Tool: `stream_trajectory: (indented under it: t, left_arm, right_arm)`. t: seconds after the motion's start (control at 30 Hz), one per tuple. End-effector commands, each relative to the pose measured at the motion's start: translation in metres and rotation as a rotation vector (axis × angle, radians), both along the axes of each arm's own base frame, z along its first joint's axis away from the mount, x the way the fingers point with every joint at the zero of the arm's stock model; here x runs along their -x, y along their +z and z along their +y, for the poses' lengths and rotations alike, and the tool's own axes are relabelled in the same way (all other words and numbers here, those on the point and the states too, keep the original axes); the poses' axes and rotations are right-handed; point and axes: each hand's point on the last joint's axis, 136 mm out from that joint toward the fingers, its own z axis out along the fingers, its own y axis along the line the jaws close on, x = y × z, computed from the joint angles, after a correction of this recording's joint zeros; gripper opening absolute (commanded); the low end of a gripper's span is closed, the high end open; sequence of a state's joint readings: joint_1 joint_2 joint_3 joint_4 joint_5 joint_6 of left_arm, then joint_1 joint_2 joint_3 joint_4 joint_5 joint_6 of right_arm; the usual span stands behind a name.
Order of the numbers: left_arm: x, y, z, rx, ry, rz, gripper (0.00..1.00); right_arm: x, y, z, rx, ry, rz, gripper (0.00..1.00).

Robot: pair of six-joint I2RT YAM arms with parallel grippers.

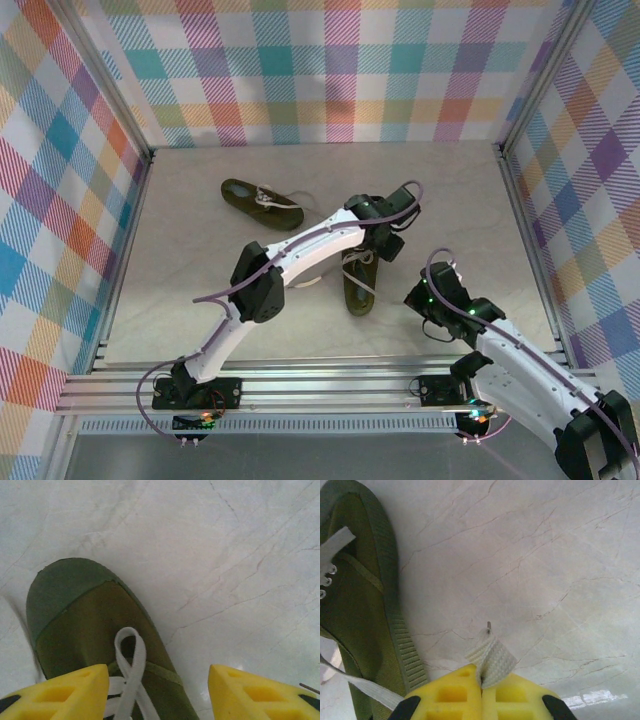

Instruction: Tie the shoes

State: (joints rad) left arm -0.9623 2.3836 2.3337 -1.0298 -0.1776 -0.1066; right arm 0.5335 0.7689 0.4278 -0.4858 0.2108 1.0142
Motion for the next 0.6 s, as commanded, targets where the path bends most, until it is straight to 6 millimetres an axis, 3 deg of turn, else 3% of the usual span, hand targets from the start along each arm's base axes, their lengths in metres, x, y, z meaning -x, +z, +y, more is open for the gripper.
stream_trajectory:
  t: [0.0, 0.37, 0.57]
  left_arm:
    - [0.006, -0.012, 0.013, -0.130, -0.030, 0.003, 0.56]
    - [-0.010, -0.035, 0.020, -0.298, -0.044, -0.103, 0.53]
    - [-0.016, -0.022, 0.018, -0.273, -0.015, -0.144, 0.23]
  right_arm:
    - [0.003, 0.002, -0.008, 0.011, -0.038, -0.013, 0.00]
    - [0.003, 0.005, -0.008, 0.007, -0.032, -0.020, 0.00]
    - [0.004, 0.005, -0.008, 0.007, -0.030, -0.021, 0.00]
